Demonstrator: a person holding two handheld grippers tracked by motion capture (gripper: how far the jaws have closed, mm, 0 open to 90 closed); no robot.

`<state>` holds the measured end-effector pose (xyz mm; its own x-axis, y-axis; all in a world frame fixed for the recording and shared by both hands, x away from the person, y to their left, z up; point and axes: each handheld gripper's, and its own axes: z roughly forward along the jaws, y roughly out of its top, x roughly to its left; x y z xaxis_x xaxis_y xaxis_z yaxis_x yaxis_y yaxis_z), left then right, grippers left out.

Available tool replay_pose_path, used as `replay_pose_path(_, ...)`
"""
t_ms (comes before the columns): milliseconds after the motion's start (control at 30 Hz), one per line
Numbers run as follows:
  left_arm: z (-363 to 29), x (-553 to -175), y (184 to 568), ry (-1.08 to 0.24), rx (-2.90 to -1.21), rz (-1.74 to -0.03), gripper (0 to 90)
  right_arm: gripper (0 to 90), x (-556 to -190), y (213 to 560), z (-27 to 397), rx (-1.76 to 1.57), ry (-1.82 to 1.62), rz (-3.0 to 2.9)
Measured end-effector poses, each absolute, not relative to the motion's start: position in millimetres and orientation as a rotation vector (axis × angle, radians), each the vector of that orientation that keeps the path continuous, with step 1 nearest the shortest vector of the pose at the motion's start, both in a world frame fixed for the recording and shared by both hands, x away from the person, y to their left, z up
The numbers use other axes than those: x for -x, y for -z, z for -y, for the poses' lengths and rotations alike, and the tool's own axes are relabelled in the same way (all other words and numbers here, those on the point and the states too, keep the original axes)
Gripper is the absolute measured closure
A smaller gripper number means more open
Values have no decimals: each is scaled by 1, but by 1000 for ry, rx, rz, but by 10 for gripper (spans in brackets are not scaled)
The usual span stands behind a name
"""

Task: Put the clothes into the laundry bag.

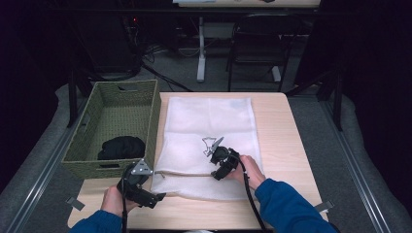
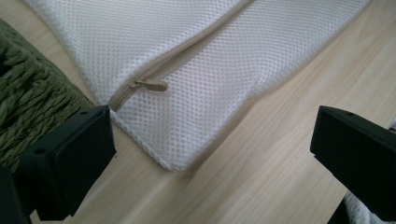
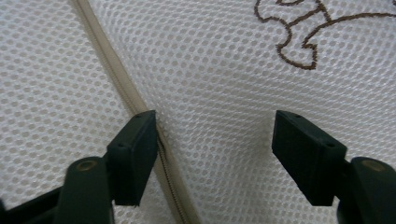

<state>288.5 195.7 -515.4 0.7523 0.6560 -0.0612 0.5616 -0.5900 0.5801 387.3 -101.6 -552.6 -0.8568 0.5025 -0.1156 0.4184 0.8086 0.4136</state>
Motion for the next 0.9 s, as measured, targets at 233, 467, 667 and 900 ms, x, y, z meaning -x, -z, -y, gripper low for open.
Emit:
replay_pose_path(233, -196, -289, 516, -198, -2363, -911, 3, 470, -396, 554, 104, -754, -618, -2840)
replay_pose_path(467, -196, -289, 516, -188, -2366, -902, 3, 546, -403, 555, 111, -828, -681, -2894)
replay_pose_path(667, -195, -289, 516, -183, -2367, -893, 3, 643, -405, 555, 114, -843, -695, -2881)
replay_pose_path(900, -195, -288, 516, -190, -2364, -891, 3, 687, -398, 555, 109, -723, -632, -2852)
